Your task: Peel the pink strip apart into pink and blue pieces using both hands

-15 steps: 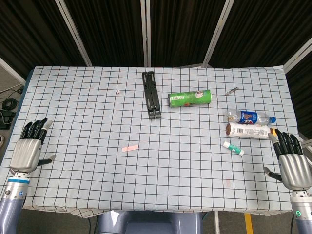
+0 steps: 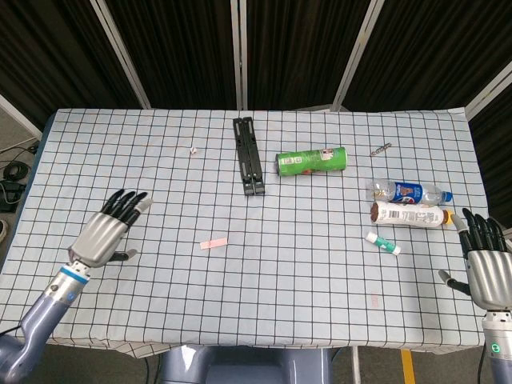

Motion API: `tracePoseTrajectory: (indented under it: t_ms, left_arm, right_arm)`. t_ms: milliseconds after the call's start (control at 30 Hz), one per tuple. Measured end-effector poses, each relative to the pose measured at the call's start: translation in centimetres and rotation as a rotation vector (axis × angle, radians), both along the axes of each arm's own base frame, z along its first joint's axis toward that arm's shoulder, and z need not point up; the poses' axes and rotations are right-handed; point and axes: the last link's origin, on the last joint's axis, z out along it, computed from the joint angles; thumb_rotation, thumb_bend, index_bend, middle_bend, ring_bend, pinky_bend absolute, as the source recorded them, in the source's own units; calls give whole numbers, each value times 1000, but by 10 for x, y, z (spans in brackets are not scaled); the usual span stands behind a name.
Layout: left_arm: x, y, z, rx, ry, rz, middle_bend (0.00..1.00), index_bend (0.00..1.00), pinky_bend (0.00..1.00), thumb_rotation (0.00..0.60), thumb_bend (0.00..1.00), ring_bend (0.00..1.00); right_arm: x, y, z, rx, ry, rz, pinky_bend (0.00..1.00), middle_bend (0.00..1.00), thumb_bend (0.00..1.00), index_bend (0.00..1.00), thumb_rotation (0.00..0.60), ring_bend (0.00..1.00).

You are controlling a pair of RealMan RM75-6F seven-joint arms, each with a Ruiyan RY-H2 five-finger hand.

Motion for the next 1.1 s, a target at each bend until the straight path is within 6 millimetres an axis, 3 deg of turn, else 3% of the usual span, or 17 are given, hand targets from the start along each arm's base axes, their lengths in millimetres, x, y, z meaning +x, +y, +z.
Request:
tracePoseTrajectory:
  t_ms: [67,133,433,733,1100]
  left_arm:
    - [12,14,-13,-51,28,-68,0,305,0,600,231,0]
    - [22,25,-27,-92,60,-124,0,350,0,600,248,0]
    - [52,48,-79,-179,151,-225,0,417,0,600,324,0]
    - [53,54,-105,-202,182,-227,0,429,0,600,387,0]
    - [61,62,-117,-193,178,-231,0,415,0,600,389,0]
  right_arm:
    - [-2,-1,1,-2,4,-5,0,0,0,0,600,0]
    - [-4,-1,3,-3,7,-12,0,0,0,0,600,0]
    - [-5,-2,7,-9,0,-17,0,0,0,0,600,0]
    - [-8,-3,11,-18,-12,-28,0,0,0,0,600,0]
    - [-9,-3,11,-10,-13,-32,0,0,0,0,600,0]
